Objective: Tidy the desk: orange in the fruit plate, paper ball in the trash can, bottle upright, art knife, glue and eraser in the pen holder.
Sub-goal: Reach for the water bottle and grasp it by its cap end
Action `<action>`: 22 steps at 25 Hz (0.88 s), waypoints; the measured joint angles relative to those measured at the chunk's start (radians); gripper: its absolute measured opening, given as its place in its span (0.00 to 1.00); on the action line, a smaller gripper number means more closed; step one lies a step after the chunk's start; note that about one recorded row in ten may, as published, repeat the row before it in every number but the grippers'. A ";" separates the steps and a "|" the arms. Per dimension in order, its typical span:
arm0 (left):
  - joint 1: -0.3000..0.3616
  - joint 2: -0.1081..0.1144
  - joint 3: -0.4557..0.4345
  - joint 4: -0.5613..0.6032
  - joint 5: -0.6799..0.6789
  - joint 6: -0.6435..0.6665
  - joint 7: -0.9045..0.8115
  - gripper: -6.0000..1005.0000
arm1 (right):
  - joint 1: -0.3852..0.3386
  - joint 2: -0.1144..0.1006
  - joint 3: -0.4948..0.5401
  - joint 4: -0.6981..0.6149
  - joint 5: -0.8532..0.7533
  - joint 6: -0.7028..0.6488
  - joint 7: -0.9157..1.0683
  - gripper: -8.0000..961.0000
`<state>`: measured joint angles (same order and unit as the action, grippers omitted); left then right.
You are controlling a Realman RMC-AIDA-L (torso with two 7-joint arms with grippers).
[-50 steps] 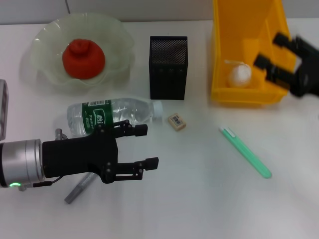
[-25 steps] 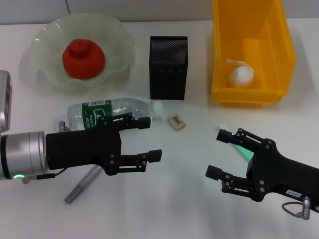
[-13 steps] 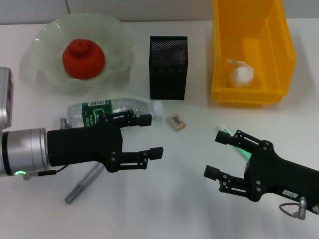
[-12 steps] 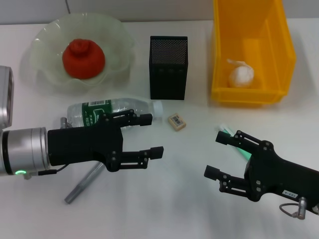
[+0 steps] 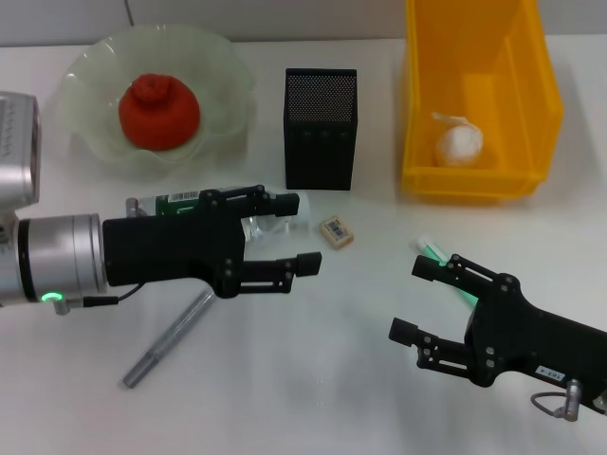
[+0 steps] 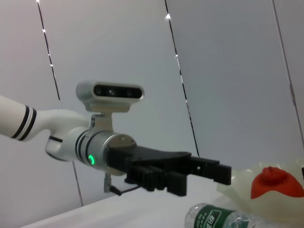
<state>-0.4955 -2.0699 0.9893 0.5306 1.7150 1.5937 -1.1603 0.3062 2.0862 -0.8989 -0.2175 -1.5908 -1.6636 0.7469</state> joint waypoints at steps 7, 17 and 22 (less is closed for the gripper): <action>-0.022 0.001 0.054 0.254 0.080 -0.079 -0.299 0.80 | 0.009 -0.001 0.000 0.009 0.000 0.016 0.000 0.85; -0.162 -0.003 0.233 0.611 0.486 -0.139 -0.829 0.80 | 0.017 0.001 0.001 0.025 0.005 0.025 0.000 0.85; -0.241 -0.009 0.421 0.622 0.687 -0.196 -0.971 0.80 | 0.026 0.001 0.002 0.037 0.004 0.026 0.000 0.85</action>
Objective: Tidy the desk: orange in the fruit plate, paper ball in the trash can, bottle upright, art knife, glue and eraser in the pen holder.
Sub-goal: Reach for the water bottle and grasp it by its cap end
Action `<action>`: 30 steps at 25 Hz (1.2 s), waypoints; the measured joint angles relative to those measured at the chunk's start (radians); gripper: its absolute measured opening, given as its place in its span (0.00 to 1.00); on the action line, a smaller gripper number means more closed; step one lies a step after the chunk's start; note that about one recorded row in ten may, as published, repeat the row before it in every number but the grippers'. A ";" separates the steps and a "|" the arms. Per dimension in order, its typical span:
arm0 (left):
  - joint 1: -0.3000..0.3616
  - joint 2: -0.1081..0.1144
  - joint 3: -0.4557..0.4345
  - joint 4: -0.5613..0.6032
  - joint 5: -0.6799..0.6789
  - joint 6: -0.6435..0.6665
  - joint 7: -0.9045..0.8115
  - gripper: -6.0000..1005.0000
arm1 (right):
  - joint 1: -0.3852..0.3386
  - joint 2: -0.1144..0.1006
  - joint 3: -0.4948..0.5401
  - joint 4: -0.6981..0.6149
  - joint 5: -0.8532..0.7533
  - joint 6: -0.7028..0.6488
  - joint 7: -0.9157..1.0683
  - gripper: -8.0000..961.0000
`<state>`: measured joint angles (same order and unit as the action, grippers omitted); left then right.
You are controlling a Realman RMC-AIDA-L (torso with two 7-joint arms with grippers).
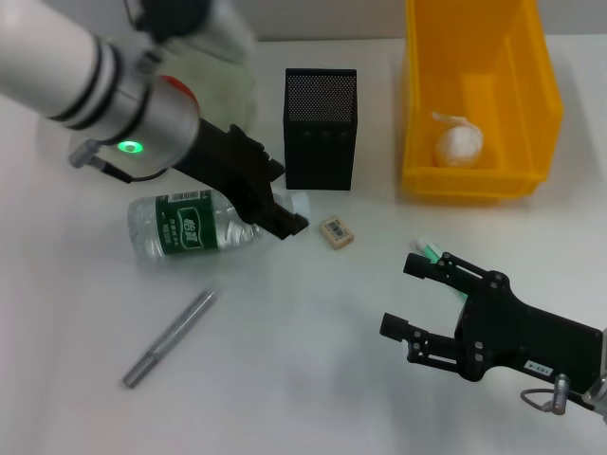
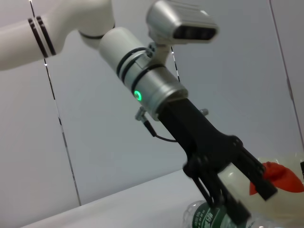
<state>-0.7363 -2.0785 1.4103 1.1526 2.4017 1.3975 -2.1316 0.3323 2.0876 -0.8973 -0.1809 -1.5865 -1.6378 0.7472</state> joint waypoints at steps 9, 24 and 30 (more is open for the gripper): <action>-0.032 -0.002 0.250 0.033 0.193 -0.103 -0.111 0.80 | 0.004 0.000 0.000 0.009 0.000 0.007 0.000 0.85; -0.048 -0.001 0.319 0.007 0.172 -0.173 -0.115 0.80 | 0.026 0.000 0.000 0.026 -0.005 0.036 0.000 0.85; -0.067 -0.001 0.353 -0.033 0.174 -0.187 -0.119 0.80 | 0.034 0.002 0.000 0.045 -0.002 0.038 0.000 0.85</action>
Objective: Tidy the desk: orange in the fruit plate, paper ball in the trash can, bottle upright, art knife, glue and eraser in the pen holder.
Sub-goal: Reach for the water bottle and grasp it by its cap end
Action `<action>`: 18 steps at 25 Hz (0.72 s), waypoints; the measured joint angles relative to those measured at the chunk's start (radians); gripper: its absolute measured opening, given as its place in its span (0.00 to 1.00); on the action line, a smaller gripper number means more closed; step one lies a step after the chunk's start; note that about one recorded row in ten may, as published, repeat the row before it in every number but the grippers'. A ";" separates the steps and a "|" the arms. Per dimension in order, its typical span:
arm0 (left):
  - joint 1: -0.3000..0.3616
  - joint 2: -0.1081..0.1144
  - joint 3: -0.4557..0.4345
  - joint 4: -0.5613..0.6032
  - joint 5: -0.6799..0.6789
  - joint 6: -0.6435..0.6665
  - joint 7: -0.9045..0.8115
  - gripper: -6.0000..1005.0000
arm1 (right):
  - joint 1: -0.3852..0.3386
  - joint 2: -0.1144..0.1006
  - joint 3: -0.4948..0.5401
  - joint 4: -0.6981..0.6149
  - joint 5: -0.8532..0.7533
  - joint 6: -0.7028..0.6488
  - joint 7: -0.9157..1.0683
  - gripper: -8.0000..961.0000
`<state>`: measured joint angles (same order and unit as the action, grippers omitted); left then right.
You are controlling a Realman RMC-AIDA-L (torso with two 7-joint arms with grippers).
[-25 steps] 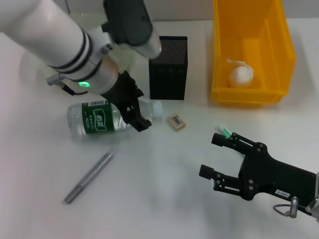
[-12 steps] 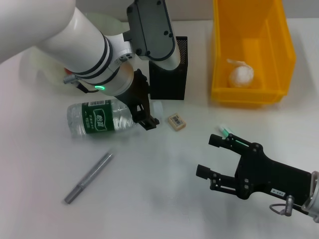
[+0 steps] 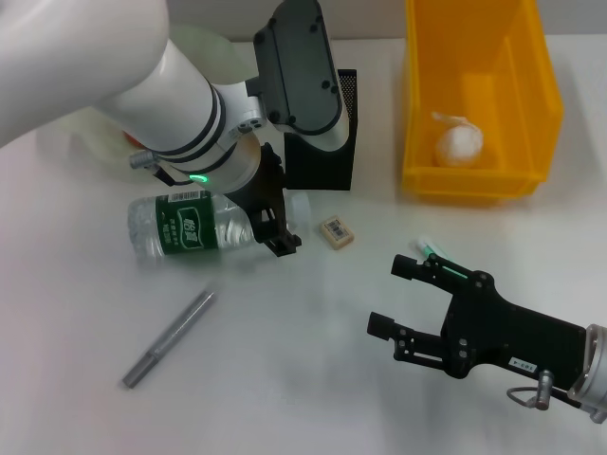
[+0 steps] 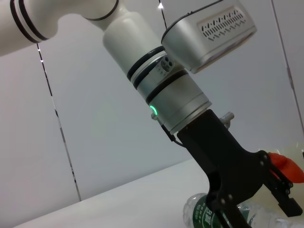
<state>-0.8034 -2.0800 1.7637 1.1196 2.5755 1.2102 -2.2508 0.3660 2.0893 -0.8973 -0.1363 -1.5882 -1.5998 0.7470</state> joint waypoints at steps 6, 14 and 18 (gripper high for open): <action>-0.012 0.000 0.006 -0.018 -0.001 -0.013 -0.004 0.79 | 0.003 0.000 0.000 0.006 0.001 0.000 0.000 0.85; -0.015 0.000 0.012 -0.045 -0.001 -0.042 -0.008 0.78 | 0.000 0.000 0.000 0.009 0.003 0.000 0.000 0.85; -0.017 0.000 0.020 -0.061 0.000 -0.058 -0.010 0.78 | 0.001 0.000 0.000 0.009 0.004 0.001 0.000 0.85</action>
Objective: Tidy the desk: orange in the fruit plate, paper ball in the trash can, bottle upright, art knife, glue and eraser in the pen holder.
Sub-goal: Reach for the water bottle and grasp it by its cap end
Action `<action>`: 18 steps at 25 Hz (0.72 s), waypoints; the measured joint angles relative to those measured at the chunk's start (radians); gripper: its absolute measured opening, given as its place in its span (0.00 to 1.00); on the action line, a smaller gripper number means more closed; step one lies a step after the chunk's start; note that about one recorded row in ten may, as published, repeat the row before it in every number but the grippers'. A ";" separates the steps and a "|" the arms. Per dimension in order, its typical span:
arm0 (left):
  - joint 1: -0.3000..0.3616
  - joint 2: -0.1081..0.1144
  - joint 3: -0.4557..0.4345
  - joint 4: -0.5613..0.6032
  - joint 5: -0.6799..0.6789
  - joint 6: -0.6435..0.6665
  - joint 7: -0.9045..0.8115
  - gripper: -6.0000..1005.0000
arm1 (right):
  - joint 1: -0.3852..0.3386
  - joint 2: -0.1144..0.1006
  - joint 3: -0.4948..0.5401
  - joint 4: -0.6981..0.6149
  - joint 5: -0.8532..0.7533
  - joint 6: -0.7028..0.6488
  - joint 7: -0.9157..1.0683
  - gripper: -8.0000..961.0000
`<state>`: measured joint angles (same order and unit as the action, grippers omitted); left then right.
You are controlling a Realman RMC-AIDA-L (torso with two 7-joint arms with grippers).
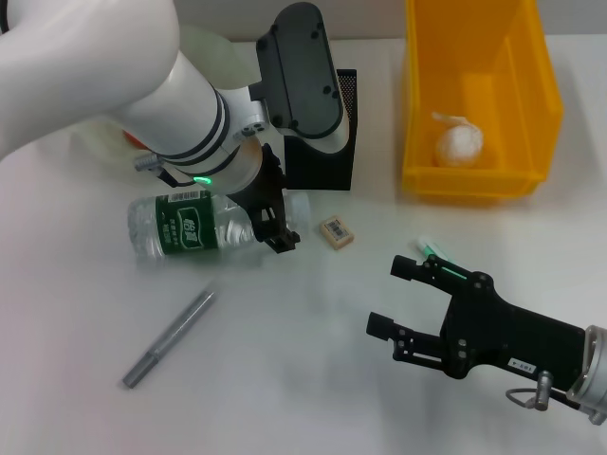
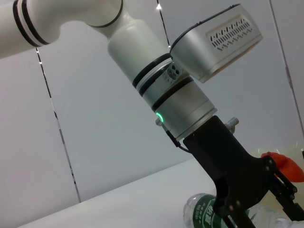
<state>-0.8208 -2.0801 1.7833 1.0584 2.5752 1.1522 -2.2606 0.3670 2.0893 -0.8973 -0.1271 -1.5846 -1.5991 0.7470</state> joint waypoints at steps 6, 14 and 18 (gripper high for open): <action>0.002 0.000 0.011 -0.004 -0.001 -0.024 -0.001 0.75 | 0.001 0.000 0.000 0.000 0.000 0.013 0.000 0.85; -0.011 0.000 0.018 -0.047 -0.003 -0.035 -0.001 0.69 | 0.000 0.000 0.002 0.004 0.001 0.015 0.000 0.85; -0.008 0.000 0.018 -0.048 -0.004 -0.043 -0.005 0.66 | 0.001 0.000 0.003 0.004 0.002 0.015 0.000 0.85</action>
<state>-0.8293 -2.0801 1.8009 1.0104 2.5707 1.1092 -2.2660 0.3677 2.0893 -0.8946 -0.1226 -1.5830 -1.5844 0.7470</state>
